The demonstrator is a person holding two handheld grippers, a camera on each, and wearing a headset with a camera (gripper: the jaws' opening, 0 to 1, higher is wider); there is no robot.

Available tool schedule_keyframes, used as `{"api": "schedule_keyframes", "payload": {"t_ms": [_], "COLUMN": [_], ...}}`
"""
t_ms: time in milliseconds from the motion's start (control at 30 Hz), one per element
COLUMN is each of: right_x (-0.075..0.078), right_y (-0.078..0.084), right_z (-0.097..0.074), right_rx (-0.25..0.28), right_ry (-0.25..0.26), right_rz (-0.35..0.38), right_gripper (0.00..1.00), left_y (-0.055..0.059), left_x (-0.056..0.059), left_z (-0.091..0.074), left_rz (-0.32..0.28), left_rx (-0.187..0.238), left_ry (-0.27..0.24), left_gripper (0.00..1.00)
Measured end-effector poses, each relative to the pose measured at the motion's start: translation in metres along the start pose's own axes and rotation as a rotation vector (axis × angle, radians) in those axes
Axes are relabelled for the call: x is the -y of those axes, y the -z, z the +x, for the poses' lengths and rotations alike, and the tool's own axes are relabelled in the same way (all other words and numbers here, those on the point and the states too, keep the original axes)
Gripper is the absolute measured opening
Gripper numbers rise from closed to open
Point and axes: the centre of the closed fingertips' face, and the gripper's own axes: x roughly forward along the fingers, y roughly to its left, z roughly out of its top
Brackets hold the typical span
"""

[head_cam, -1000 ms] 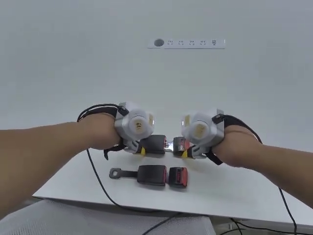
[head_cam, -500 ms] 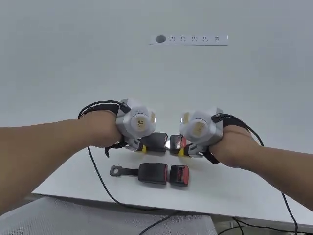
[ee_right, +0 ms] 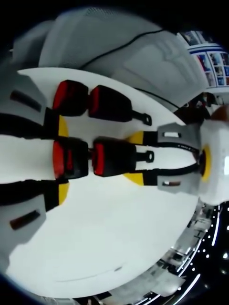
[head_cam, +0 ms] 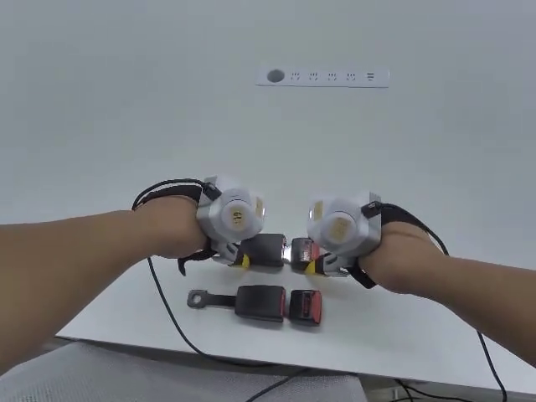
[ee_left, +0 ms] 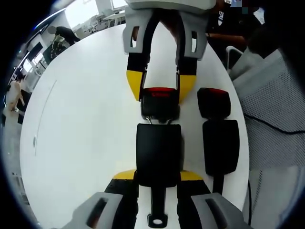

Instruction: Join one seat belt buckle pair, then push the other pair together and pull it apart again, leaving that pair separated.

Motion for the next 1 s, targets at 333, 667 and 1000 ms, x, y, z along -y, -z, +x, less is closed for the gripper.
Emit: {"api": "schedule_keyframes", "payload": {"t_ms": [333,667,1000], "right_x": [-0.002,-0.001,-0.004], "right_y": [0.011,0.033,0.067], "right_z": [-0.009,-0.02,-0.042], "right_rx": [-0.009,-0.04,-0.07], "right_ry": [0.002,0.012,0.031], "right_rz": [0.01,0.008,0.03], "right_gripper": [0.31,0.32,0.32], "left_y": [0.0,0.0,-0.002], "left_x": [-0.001,-0.001,0.0], "left_z": [0.0,0.001,0.0], "left_rz": [-0.005,0.006,0.001], "left_rx": [0.007,-0.004,-0.011], "left_ry": [0.0,0.007,0.001], "left_gripper": [0.3,0.31,0.31]}}
